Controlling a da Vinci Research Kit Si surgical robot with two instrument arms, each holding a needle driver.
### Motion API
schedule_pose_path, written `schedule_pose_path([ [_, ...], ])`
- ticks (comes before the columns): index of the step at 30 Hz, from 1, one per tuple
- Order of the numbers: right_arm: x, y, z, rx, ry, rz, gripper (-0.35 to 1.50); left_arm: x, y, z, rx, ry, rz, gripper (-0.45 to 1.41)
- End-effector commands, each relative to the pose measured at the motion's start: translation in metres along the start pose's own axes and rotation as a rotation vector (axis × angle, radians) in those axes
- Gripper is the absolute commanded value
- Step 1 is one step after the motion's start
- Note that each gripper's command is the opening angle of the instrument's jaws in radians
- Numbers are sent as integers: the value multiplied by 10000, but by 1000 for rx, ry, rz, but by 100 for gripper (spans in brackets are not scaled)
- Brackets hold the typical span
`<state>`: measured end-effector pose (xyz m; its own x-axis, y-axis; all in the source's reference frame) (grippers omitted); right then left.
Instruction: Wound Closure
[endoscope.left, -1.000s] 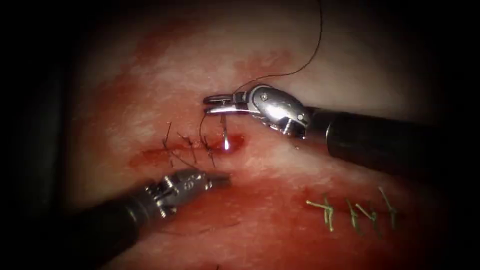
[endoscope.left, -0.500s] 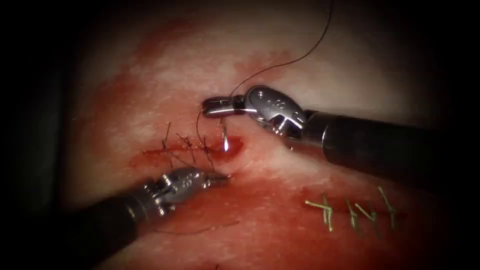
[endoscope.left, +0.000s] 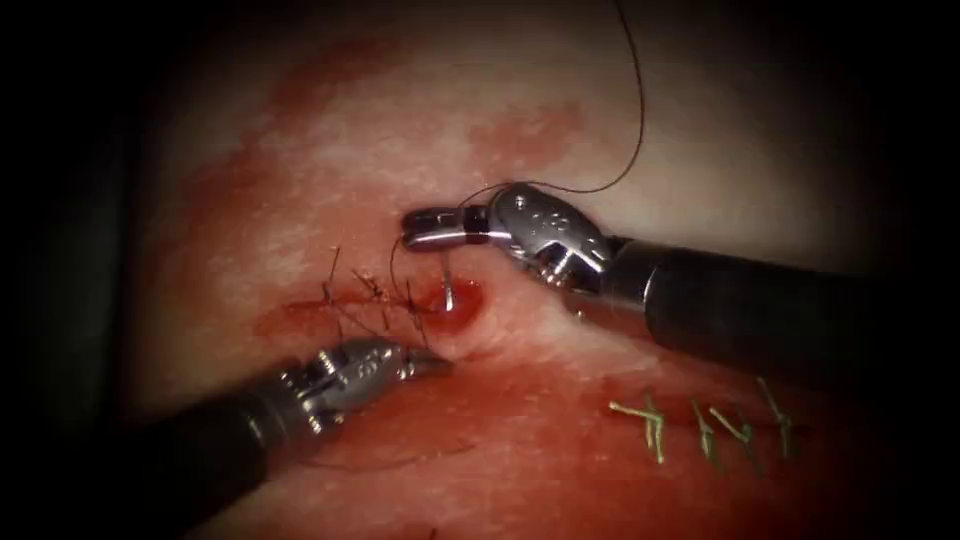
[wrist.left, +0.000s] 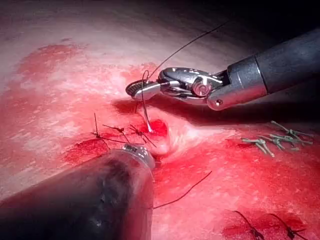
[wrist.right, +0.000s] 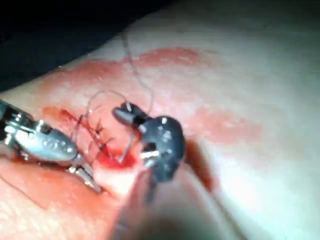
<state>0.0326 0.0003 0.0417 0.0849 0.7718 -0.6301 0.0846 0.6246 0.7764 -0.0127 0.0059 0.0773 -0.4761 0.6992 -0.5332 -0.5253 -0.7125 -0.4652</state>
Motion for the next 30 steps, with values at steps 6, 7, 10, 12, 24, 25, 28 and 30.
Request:
schedule_pose_path([
  [6, -6, 3, 10, 3, 7, 82, -35, 1, -1, 7, 0, 0, 1, -11],
  [7, -7, 2, 11, 1, 7, 93, -35, 1, -1, 7, 0, 0, 0, -11],
  [10, -11, -1, 12, 7, 6, 160, -35, 2, -1, 7, 0, 0, 0, -11],
  [12, -13, -3, 13, 15, 4, 200, -35, 2, -1, 6, -1, 0, 0, -11],
  [24, -22, -7, 20, 18, 34, 421, -35, 3, -4, 1, -1, -3, -2, -11],
  [25, -23, -8, 21, 24, 35, 431, -35, 3, -4, 1, -1, -3, -2, -11],
  [28, -25, -12, 24, 27, 34, 459, -35, 3, -5, 0, -1, -3, -2, -13],
  [30, -25, -14, 26, 29, 37, 494, -35, 3, -5, -1, -1, -4, -2, -13],
])
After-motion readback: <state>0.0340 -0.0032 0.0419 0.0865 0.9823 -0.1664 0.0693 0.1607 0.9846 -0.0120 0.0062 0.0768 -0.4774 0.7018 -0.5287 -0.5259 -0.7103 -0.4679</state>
